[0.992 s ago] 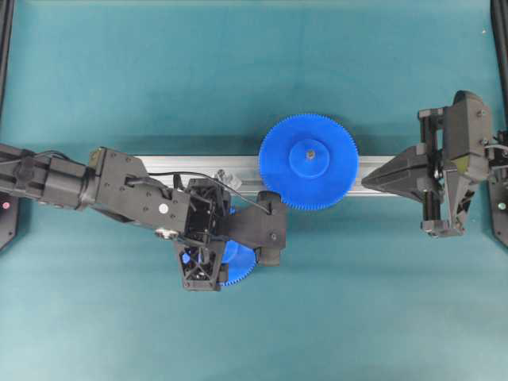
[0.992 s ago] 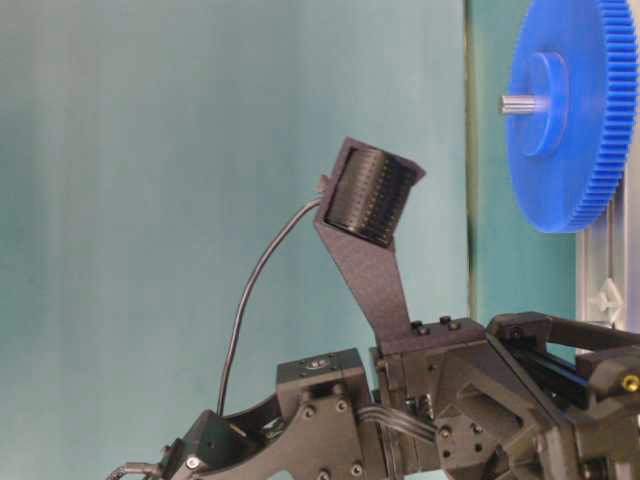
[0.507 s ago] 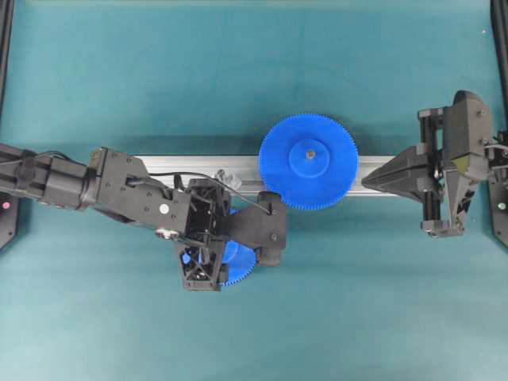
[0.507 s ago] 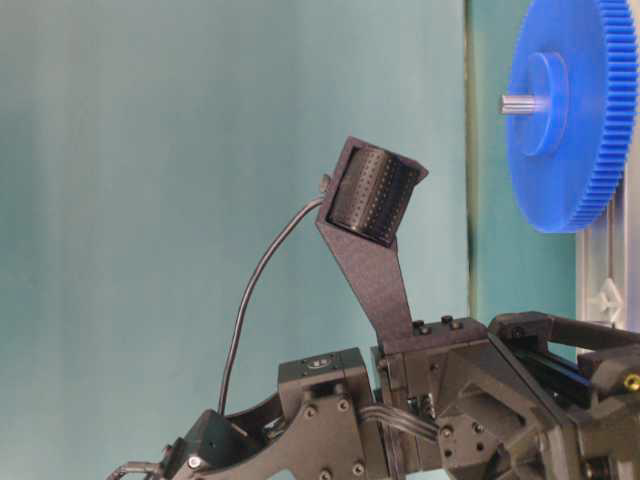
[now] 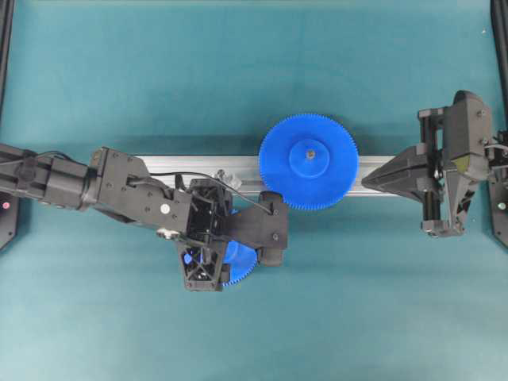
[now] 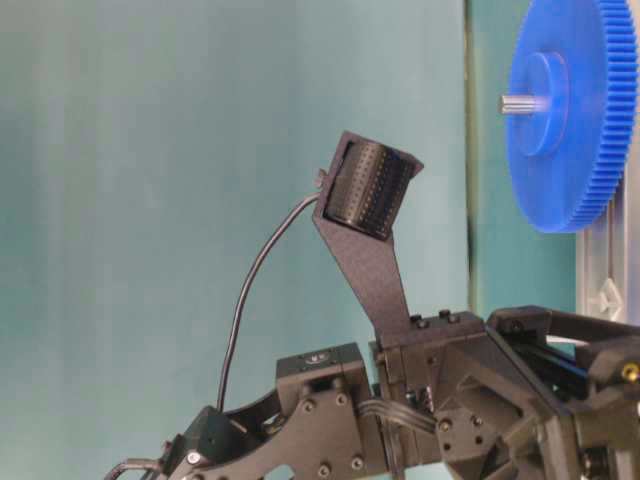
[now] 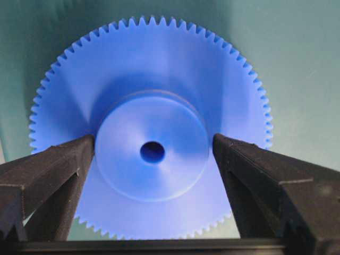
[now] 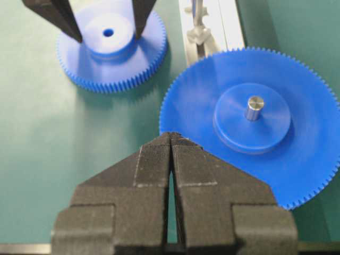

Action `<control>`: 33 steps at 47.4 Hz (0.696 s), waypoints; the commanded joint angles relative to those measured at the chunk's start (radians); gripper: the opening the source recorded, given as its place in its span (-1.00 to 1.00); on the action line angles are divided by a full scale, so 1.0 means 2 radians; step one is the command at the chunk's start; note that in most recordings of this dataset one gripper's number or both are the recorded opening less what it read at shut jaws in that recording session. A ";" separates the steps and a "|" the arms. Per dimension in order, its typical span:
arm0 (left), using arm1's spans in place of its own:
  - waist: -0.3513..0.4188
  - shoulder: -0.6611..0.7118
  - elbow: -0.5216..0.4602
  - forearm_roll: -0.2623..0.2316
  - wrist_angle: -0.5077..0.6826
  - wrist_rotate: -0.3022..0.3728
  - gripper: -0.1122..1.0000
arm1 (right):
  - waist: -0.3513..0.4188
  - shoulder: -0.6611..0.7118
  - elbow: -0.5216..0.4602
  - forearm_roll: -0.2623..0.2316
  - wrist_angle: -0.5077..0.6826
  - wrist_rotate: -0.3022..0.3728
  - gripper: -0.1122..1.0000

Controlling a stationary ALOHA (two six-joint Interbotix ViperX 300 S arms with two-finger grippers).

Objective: Insert the small gear onto the shaft.
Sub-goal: 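Lift the small blue gear off the table with the left gripper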

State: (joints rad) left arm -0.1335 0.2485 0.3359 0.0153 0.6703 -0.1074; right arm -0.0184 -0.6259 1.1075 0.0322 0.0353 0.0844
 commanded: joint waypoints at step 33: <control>-0.001 0.001 -0.012 0.002 0.017 0.005 0.44 | -0.001 -0.001 -0.005 0.001 -0.005 0.010 -0.75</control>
State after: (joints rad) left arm -0.1350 0.2623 0.3252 0.0153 0.7010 -0.0982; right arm -0.0184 -0.6259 1.1060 0.0322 0.0337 0.0951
